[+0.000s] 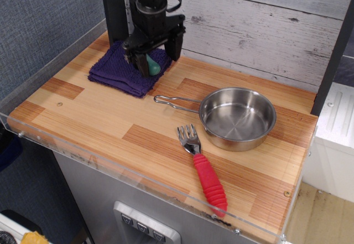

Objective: Move cucumber into pot

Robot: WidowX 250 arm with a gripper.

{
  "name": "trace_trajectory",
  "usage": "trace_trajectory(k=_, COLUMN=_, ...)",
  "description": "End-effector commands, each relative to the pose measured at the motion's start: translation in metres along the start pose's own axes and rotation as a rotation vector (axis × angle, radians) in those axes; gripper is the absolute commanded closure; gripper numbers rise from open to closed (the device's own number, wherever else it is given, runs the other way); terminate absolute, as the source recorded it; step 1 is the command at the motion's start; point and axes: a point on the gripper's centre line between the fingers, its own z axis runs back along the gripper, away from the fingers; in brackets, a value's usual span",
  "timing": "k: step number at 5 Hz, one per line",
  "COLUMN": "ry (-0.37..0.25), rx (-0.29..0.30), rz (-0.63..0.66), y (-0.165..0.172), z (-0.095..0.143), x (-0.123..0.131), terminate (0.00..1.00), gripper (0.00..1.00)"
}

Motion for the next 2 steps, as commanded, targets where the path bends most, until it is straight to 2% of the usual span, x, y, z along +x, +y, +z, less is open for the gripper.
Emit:
trace_trajectory(k=1, ry=-0.014, rx=-0.016, rz=0.021, y=0.0164, z=0.0108, x=0.0021, terminate=0.0, gripper=0.0)
trace_trajectory(k=2, ry=-0.029, rx=-0.018, rz=0.023, y=0.0174, z=0.0117, x=0.0032, terminate=0.0, gripper=1.0)
